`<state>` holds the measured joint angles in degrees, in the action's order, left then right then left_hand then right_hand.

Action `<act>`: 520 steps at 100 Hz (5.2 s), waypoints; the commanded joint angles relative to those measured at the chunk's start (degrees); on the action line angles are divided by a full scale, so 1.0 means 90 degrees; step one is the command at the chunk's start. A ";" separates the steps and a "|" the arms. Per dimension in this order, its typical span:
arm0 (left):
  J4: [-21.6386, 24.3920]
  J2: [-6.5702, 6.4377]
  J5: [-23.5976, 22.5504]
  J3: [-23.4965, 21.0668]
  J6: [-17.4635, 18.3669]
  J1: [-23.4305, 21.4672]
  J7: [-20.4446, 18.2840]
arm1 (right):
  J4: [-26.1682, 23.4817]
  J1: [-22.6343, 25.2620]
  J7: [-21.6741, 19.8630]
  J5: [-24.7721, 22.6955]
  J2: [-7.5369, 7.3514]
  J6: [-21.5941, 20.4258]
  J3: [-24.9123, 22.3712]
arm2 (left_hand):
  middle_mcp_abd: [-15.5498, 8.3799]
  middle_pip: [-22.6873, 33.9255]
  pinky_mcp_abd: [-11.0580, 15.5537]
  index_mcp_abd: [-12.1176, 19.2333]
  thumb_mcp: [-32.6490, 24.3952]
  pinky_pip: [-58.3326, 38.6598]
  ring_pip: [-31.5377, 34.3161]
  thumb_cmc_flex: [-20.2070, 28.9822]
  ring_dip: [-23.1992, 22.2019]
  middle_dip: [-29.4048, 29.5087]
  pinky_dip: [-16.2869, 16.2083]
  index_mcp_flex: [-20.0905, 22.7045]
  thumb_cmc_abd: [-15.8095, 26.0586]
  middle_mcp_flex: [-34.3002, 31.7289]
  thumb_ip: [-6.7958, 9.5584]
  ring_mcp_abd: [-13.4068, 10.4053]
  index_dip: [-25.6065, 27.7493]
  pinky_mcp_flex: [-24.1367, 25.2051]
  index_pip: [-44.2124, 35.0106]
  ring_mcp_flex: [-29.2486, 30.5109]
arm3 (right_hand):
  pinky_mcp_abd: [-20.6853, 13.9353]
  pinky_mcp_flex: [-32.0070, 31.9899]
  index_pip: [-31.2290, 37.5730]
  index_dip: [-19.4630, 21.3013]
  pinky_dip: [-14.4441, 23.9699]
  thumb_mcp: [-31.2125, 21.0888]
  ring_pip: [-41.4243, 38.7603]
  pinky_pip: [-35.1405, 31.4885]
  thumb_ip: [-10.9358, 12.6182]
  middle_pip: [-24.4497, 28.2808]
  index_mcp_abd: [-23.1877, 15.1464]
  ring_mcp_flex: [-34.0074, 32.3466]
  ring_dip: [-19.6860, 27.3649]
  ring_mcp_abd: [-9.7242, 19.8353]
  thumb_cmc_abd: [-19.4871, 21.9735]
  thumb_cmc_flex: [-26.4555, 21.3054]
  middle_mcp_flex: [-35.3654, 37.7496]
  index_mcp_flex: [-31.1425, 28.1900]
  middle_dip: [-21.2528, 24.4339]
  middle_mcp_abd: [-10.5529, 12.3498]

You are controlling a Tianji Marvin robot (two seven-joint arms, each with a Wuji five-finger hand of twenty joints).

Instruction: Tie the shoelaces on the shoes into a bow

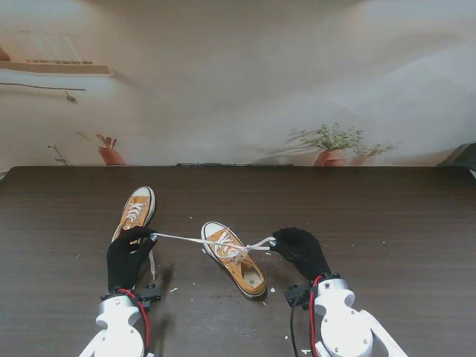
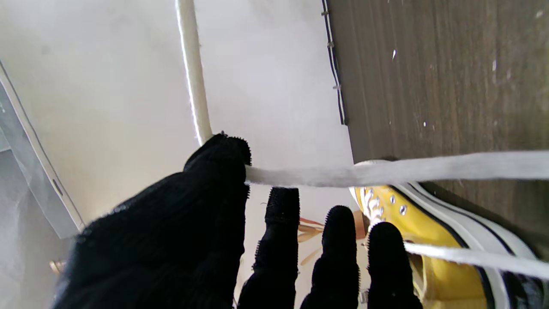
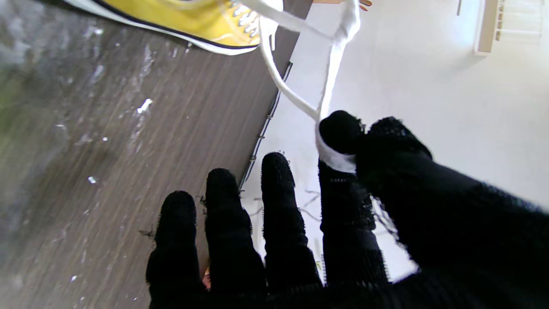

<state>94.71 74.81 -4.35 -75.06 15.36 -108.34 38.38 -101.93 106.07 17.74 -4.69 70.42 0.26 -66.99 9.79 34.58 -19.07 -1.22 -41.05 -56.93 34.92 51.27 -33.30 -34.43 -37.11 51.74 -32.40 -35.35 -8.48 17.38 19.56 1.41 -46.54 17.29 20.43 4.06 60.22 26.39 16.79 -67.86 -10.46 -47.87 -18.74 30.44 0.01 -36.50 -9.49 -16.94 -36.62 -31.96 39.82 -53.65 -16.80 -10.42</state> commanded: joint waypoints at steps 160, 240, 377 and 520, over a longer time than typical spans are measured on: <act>0.0357 -0.0178 -0.1632 -0.0257 0.1008 -0.0456 0.0081 | 0.0666 0.0352 0.0957 -0.3007 -0.0241 -0.0524 -0.0419 | 0.0109 -0.0905 0.0372 -0.0450 0.0918 0.2809 -0.0824 -0.0370 0.0005 0.0452 -0.1053 -0.2452 0.1069 0.2189 0.0518 -0.0415 -0.0283 0.0498 0.2318 -0.1173 | -0.0057 0.0035 -0.1309 -0.0809 0.0654 -0.0332 -0.1380 -0.0468 0.0995 0.1702 -0.0270 0.0219 -0.0690 0.0318 -0.0074 0.0909 -0.0524 0.1948 -0.0660 0.0145; -0.0710 -0.0511 -0.3587 0.0533 0.0663 0.0169 0.0363 | 0.2361 -0.1073 0.1508 -0.4695 -0.0486 -0.0609 0.1209 | 0.0157 -0.1029 0.0242 -0.0431 0.0889 0.2673 -0.0915 -0.0193 0.0096 0.0509 -0.0758 -0.2217 0.1096 0.2065 0.0534 -0.0338 -0.0233 0.0457 0.2275 -0.1059 | 0.0024 0.0721 -0.1718 -0.0656 0.0786 -0.0439 -0.1845 -0.1201 0.1033 0.2347 -0.1025 -0.0310 -0.0906 0.0510 -0.1326 0.0644 -0.0482 0.2944 -0.0931 0.0603; -0.0919 -0.0459 -0.3449 0.0638 0.0909 0.0162 0.0444 | 0.1769 -0.1147 0.1468 -0.3946 -0.0204 0.0204 0.1790 | 0.0207 -0.0996 0.0184 -0.0417 0.1459 0.2663 -0.0914 0.0136 0.0105 0.0498 -0.0677 -0.1962 0.1359 0.1926 0.0469 -0.0277 -0.0168 0.0473 0.2147 -0.0995 | 0.0196 0.1046 0.0563 0.0338 0.0781 -0.0124 -0.2105 -0.1617 0.0097 0.2670 0.0113 -0.0725 -0.0982 0.0411 -0.0027 -0.0185 0.0374 0.0067 -0.0765 0.0414; -0.0838 -0.0418 -0.3195 0.0653 0.1151 0.0096 0.0313 | -0.0061 -0.0617 -0.0959 0.1574 0.0000 0.1670 0.0439 | 0.0271 -0.0909 0.0237 -0.0387 0.2900 0.2973 -0.0805 0.0806 0.0158 0.0471 -0.0432 -0.1762 0.1778 0.1608 0.0583 -0.0212 -0.0182 0.0336 0.2090 -0.0654 | 0.0434 0.2991 0.0565 -0.0145 0.0858 -0.0022 -0.4738 -0.2496 0.0208 0.3340 0.0424 -0.4181 -0.1648 0.0152 -0.0302 -0.0460 0.4869 0.0147 -0.0956 0.0644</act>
<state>86.61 70.94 -33.00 -69.30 25.41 -107.28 42.09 -101.40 100.14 9.47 8.79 70.86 15.11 -62.57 11.89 25.88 -19.85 -6.62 -16.58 -31.05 27.63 56.27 -33.13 -30.84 -41.71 34.75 -18.43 -19.92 -3.68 15.31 17.17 4.53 -27.50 10.47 25.72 32.54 64.08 26.27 25.44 -69.64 -55.80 -70.89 -17.65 63.11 6.48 -71.87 -26.22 -15.76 -39.27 -34.21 80.35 -52.43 -27.24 -5.03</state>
